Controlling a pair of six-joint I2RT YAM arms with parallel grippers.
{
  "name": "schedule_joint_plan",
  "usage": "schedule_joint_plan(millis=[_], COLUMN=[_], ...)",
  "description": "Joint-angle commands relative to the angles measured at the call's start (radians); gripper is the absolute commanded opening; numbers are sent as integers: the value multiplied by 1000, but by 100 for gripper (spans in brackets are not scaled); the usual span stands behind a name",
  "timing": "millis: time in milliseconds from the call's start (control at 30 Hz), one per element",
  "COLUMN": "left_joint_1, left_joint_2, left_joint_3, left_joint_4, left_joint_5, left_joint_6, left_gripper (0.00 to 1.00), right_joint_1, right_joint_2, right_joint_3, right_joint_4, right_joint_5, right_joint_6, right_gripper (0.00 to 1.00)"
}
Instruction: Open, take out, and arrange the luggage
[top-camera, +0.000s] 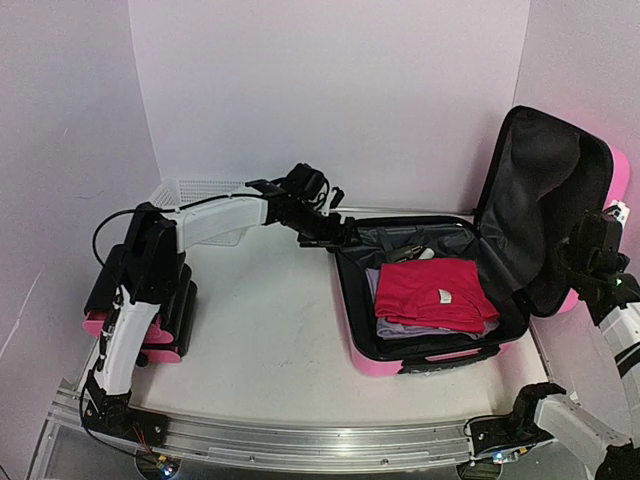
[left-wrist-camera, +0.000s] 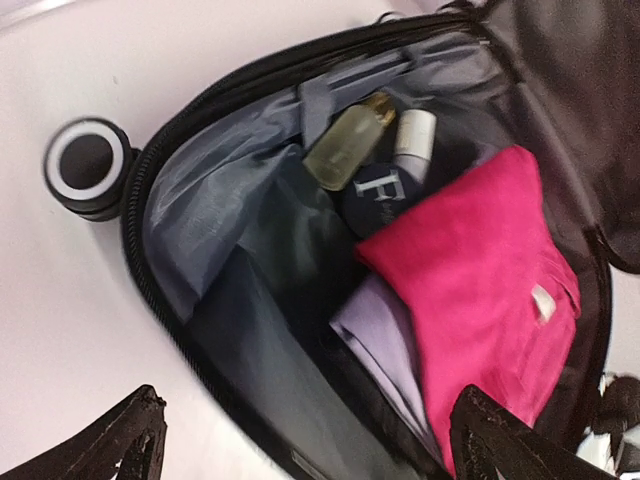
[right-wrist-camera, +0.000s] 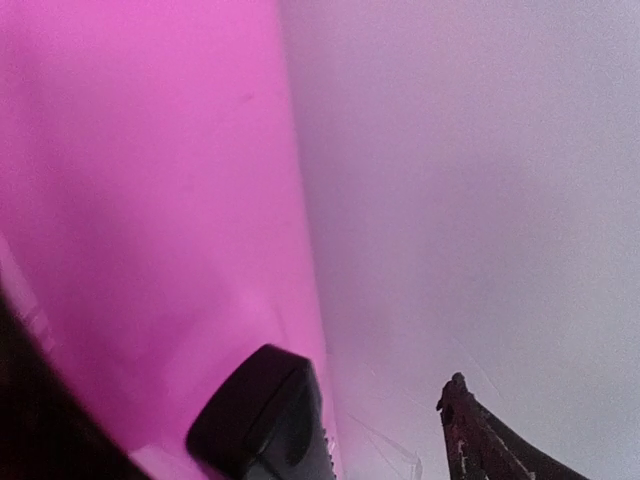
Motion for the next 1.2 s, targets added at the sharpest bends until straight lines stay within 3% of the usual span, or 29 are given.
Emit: schedule_joint_plan(millis=[0, 267, 433, 567, 767, 967, 1100, 1167], left_joint_1=[40, 206, 315, 345, 357, 375, 387, 387], left_joint_2=[-290, -509, -457, -311, -7, 153, 187, 175], left_joint_3=[-89, -283, -250, -101, 264, 397, 370, 315], left_joint_4=[22, -82, -145, -163, -265, -256, -253, -252], left_joint_5=[38, 29, -114, -191, -384, -529, -491, -446], left_joint_6=[153, 265, 314, 364, 461, 494, 499, 490], left_gripper=[100, 99, 99, 99, 97, 87, 66, 60], right_joint_1=[-5, -5, -5, -5, -5, -5, -5, -5], right_joint_2=[-63, -130, -171, -151, -94, -96, -97, -86], right_joint_3=[91, 143, 147, 172, 245, 285, 283, 277], right_joint_4=[-93, -227, -255, -258, -279, -300, -304, -304], right_joint_5=[-242, -790, -845, -937, -1109, -1168, -1169, -1179], right_joint_6=[-116, -141, -130, -151, -153, -151, -145, -136], right_gripper=[94, 98, 98, 98, 98, 98, 98, 98])
